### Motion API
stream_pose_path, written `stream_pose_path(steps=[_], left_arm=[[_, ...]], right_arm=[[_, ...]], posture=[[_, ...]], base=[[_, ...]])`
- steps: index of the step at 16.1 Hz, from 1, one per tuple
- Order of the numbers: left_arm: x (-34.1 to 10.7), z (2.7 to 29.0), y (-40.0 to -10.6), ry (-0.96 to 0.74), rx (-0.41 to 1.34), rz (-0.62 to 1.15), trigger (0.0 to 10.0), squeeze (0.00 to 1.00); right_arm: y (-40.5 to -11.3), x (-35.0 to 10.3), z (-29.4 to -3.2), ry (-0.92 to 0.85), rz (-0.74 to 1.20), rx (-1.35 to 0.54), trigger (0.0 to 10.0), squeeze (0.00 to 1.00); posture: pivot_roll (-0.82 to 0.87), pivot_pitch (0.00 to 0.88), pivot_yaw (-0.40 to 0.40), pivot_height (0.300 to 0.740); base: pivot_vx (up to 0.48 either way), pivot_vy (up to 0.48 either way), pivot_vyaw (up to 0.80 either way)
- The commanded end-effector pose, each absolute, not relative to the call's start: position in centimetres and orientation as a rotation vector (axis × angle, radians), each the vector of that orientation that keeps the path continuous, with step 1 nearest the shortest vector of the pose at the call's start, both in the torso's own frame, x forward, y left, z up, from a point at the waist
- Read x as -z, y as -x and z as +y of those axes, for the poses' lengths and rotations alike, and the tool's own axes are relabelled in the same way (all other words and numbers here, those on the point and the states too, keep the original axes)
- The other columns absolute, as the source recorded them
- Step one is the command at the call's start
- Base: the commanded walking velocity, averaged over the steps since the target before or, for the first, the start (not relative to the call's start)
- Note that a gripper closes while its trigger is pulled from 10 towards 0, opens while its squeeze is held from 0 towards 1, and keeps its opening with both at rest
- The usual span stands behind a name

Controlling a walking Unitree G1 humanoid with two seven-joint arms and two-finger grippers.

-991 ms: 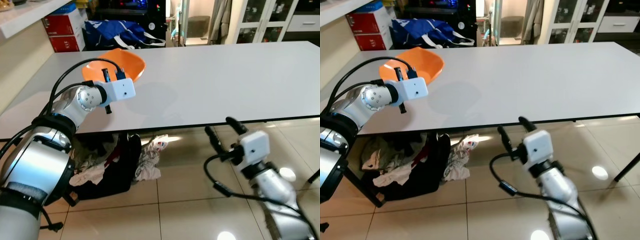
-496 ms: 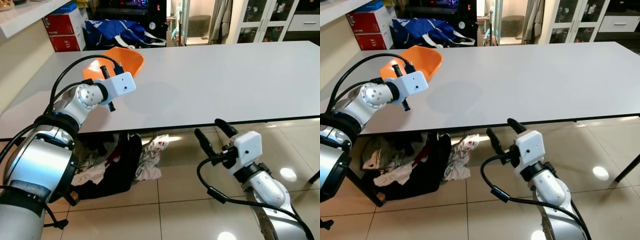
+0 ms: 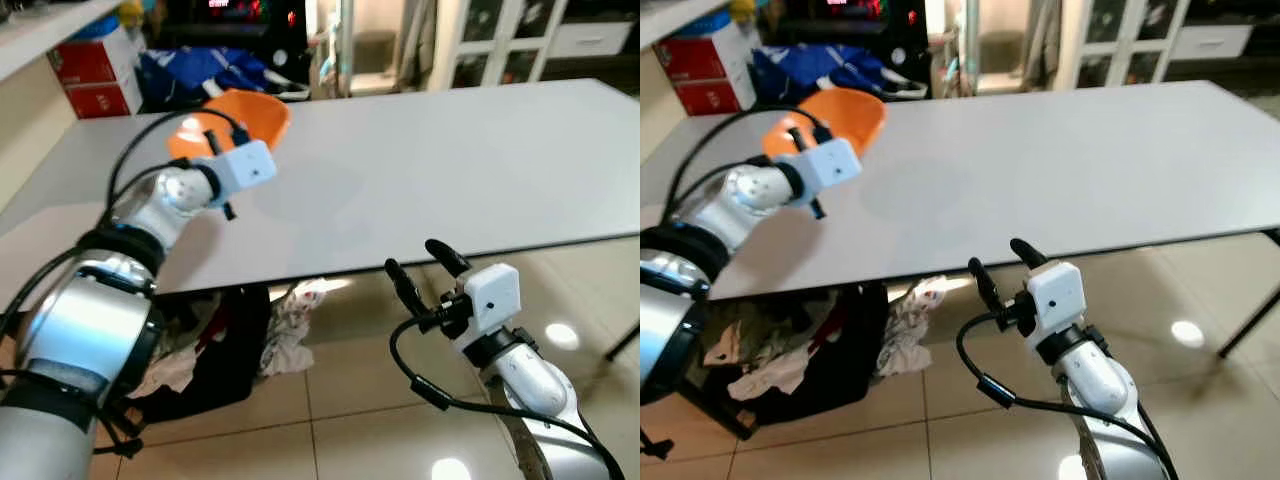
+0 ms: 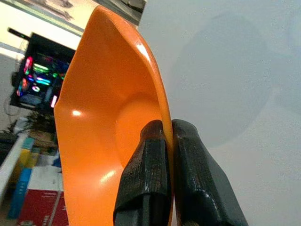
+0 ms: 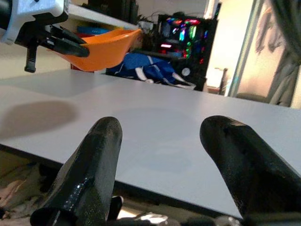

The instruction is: Setting the table

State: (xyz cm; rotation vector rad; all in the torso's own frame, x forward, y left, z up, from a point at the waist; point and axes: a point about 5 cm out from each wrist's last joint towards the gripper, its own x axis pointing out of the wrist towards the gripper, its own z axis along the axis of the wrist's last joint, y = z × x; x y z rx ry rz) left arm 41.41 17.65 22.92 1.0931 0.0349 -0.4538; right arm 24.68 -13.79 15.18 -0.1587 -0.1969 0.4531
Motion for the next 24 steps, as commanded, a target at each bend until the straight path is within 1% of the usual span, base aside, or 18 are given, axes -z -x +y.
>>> stream_pose_path(steps=[1,7,11,16,22,24], left_arm=[[-24.6,18.3,-41.6,-1.095,0.408,0.0,0.0,0.0],[-24.7,18.0,-41.6,-1.092,0.423,-0.012,0.0,0.0],[-25.5,17.9,-41.7,-1.101,0.413,-0.029,0.0,0.0],[-24.6,18.2,-41.6,-1.137,0.449,0.041,0.0,0.0],[-19.8,18.2,-40.7,-1.167,0.545,0.184,0.0,0.0],[-19.1,18.3,-40.5,-1.165,0.547,0.208,0.0,0.0]], right_arm=[[-24.6,-15.4,-13.4,0.155,-0.202,-0.467,10.0,0.0],[-24.6,-15.2,-13.0,0.154,-0.2,-0.479,10.0,0.0],[-24.6,-15.1,-12.8,0.147,-0.2,-0.477,10.0,0.0],[-24.4,-15.1,-12.6,0.143,-0.202,-0.479,10.0,0.0],[-23.4,-15.2,-12.9,0.144,-0.191,-0.473,10.0,0.0],[-23.1,-15.2,-13.0,0.147,-0.185,-0.467,10.0,0.0]], posture=[[-0.14,0.0,0.076,0.74],[-0.13,0.0,0.073,0.74],[-0.13,0.0,0.077,0.74],[-0.14,0.0,0.085,0.74],[-0.18,0.0,0.093,0.74],[-0.2,0.0,0.096,0.74]], base=[[0.48,0.0,0.0],[0.48,0.0,0.0],[0.0,0.0,0.0],[0.0,0.0,0.0],[0.0,0.0,0.0],[0.0,0.0,0.0]])
